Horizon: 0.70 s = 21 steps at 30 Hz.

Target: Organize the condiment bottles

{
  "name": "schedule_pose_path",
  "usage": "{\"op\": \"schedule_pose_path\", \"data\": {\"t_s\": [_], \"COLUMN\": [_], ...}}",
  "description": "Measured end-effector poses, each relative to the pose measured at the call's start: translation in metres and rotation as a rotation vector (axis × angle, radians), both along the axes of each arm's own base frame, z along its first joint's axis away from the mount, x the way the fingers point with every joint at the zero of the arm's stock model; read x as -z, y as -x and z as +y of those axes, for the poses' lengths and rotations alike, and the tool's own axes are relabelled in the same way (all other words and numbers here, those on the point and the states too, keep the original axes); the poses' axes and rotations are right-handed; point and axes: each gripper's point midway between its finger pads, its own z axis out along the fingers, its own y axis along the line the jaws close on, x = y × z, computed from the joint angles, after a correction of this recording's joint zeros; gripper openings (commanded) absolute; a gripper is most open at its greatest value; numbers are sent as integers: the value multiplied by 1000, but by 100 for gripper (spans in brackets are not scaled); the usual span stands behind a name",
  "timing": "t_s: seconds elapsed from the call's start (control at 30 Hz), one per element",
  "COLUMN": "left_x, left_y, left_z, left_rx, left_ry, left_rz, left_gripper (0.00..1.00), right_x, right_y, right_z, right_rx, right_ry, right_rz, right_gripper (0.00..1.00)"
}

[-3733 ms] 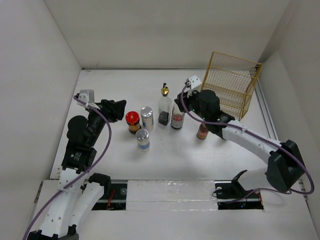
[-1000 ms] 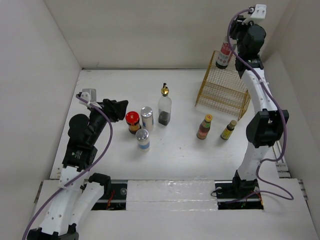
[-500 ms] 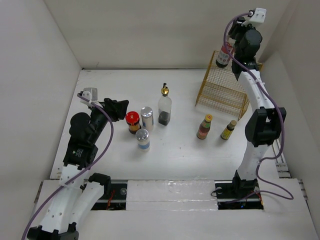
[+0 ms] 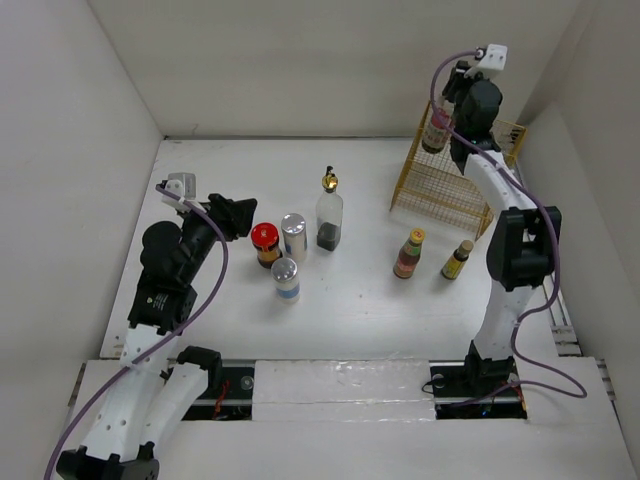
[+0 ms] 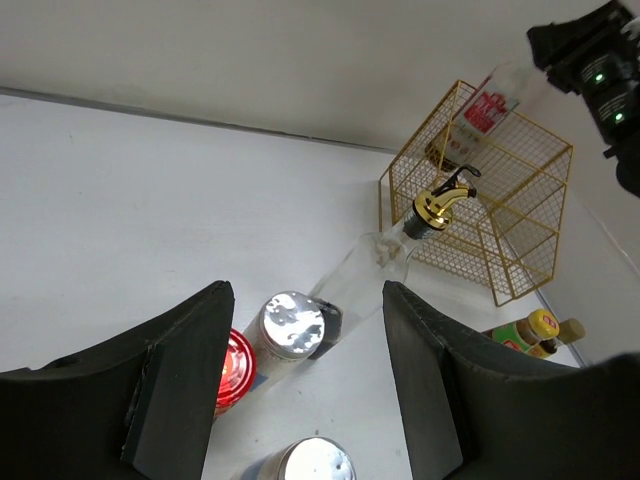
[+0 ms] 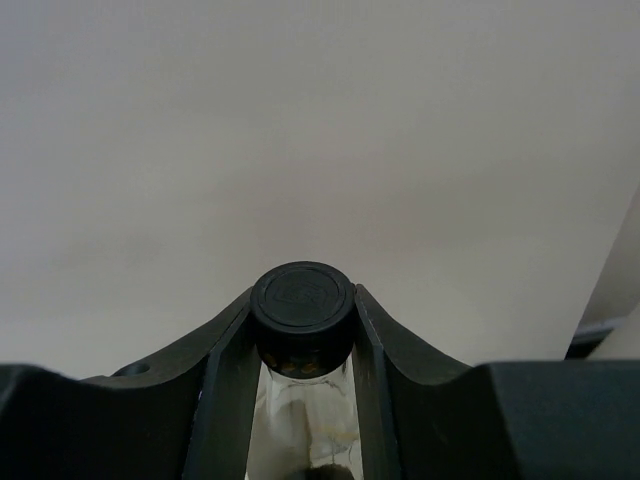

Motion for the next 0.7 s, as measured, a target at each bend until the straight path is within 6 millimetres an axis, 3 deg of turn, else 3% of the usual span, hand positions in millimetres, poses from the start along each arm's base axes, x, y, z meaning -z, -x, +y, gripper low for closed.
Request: {"op": "schedule_pose_path", "data": {"t_s": [0.2,0.3,0.37,0.43,0.47,0.57,0.7], "left_x": [0,-1,-3,-5,-6,-9,-13], "left_y": [0,1,2,4,5,8,11], "left_z": [-1,-1,-1,-1,-1,-1,-1], "left_rx": [2,4,5,9,10,13,17], "left_ry": [4,7,9,10,12,15,21], "left_rz": [1,-2,-7,-13,-19,-30,-43], "left_gripper": [57,57,57,57,57,57,57], "right_x": [100,97,100,102,101,96,82], "right_y": [8,16,23,28,30,33,36], "right_z": [13,12,12,14,15,18,22], "right_rx": [-17,-12,-14,-19,-22,-31,-47], "right_ry": [17,3,-10,-26,-31,-57,-68], "right_rz": [190,159,164,160,158,145,134], "right_gripper": [5,9,18,32,49,69,84]}}
